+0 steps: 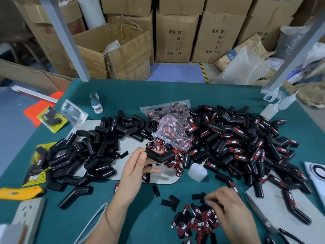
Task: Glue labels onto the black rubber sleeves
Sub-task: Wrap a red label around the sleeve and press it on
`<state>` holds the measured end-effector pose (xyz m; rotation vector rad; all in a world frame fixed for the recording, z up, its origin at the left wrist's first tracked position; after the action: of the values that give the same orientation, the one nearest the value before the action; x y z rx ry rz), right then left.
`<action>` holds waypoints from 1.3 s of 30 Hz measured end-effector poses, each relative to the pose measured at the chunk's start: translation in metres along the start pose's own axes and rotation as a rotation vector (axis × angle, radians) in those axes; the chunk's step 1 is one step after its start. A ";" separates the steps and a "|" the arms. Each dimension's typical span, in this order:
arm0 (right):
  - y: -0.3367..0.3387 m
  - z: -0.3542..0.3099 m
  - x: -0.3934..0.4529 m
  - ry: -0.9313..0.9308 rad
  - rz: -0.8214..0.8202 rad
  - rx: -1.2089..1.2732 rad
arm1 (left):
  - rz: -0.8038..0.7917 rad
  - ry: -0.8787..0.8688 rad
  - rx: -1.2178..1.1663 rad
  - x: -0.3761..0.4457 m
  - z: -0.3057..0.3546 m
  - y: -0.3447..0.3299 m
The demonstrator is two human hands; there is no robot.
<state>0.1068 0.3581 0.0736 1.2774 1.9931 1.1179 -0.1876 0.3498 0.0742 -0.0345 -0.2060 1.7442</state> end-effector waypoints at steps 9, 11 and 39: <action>-0.021 -0.020 -0.013 0.135 -0.119 -0.118 | -0.036 -0.022 0.007 0.000 0.002 -0.003; -0.022 -0.018 -0.010 0.127 -0.110 -0.098 | -0.038 -0.013 0.008 0.000 0.002 -0.004; -0.032 -0.073 0.006 0.344 -0.074 -0.184 | -0.034 0.016 -0.087 0.001 0.002 0.000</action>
<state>0.0332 0.3304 0.0850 0.9606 2.0975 1.5278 -0.1880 0.3501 0.0757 -0.1074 -0.2696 1.6995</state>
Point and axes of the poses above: each hand's wrist, its own x-axis towards the middle knuckle, its own y-axis out of the back of the hand, z = x × y, the point moved 6 cm from there along x, towards the middle knuckle, and after that the axes turned 8 degrees about -z, right-handed, at the moved point
